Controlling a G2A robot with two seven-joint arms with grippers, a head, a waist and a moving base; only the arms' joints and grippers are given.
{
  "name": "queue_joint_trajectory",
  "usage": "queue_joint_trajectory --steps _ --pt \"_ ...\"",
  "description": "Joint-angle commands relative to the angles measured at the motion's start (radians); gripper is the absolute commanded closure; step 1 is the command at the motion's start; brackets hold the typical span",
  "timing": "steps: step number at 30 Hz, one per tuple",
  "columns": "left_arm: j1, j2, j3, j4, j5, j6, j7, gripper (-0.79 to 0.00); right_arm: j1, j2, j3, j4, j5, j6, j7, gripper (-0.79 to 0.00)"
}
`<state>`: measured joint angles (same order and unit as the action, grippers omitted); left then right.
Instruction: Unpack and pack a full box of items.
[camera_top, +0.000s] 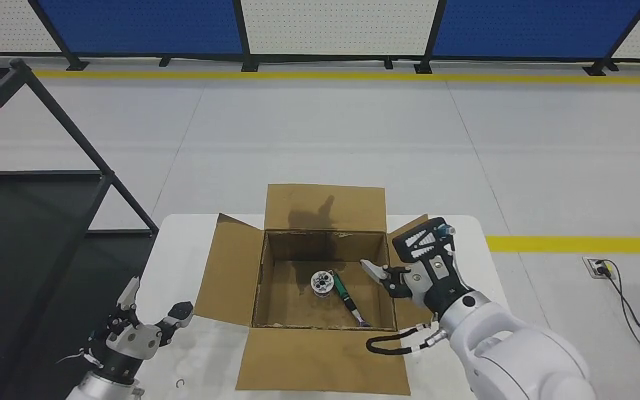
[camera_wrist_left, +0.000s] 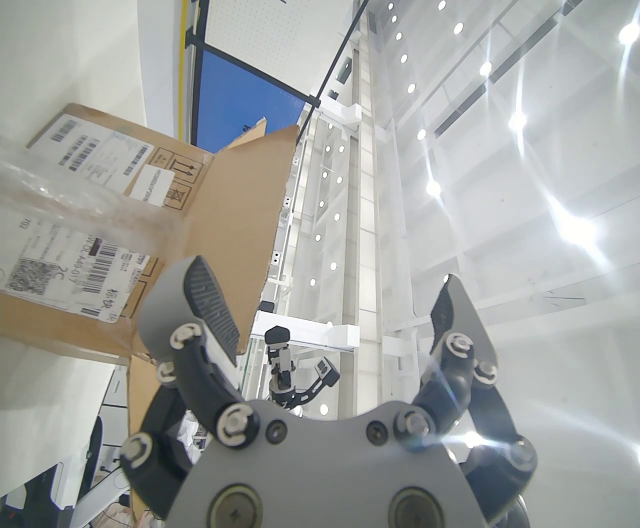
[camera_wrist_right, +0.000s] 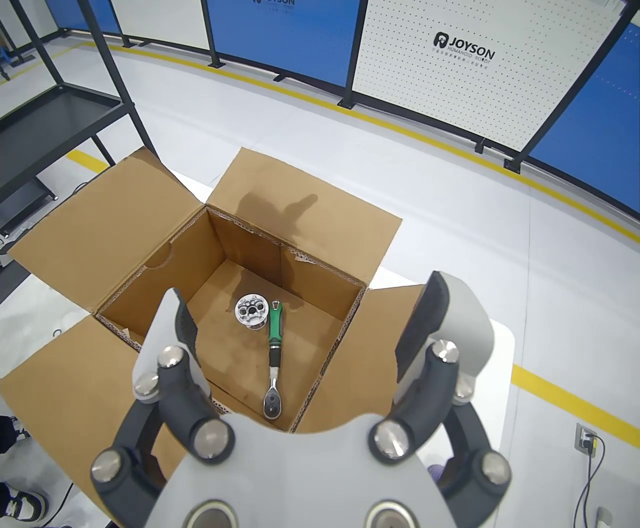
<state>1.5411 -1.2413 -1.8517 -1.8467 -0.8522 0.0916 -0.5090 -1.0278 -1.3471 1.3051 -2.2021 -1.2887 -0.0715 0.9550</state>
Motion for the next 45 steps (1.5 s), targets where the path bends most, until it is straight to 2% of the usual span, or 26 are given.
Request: queue_joint_trajectory --steps 1,11,15,24,30,36,38,45 --pt "0.0 0.0 0.0 0.0 0.0 0.0 0.0 -0.785 0.0 0.0 0.0 0.0 0.0 0.0 0.0 -0.785" --pt "0.0 0.0 0.0 0.0 0.0 0.0 0.0 -0.785 -0.003 0.0 -0.002 0.002 0.002 -0.002 -0.005 -0.785" --pt "0.004 -0.001 -0.011 0.007 -0.024 -0.014 0.014 -0.785 0.02 -0.001 -0.053 0.038 -0.002 -0.043 -0.02 -0.785" --pt "0.006 0.0 -0.094 0.082 -0.138 -0.056 0.016 -0.785 0.225 -0.03 -0.245 0.251 0.027 -0.035 0.146 -0.785" --pt "0.008 0.001 -0.125 0.115 -0.182 -0.059 -0.011 -0.785 0.323 -0.058 -0.341 0.442 0.056 0.02 0.159 -0.785" --pt "0.011 0.002 -0.134 0.131 -0.196 -0.062 -0.035 -0.785 0.385 -0.085 -0.383 0.616 0.13 0.085 0.147 -0.785" --pt "0.011 0.002 -0.134 0.131 -0.196 -0.062 -0.035 -0.785 0.404 -0.092 -0.387 0.642 0.117 0.131 0.14 -0.785" --pt "0.011 0.002 -0.134 0.131 -0.196 -0.062 -0.035 -0.785 0.408 -0.092 -0.39 0.64 0.107 0.137 0.139 -0.785"
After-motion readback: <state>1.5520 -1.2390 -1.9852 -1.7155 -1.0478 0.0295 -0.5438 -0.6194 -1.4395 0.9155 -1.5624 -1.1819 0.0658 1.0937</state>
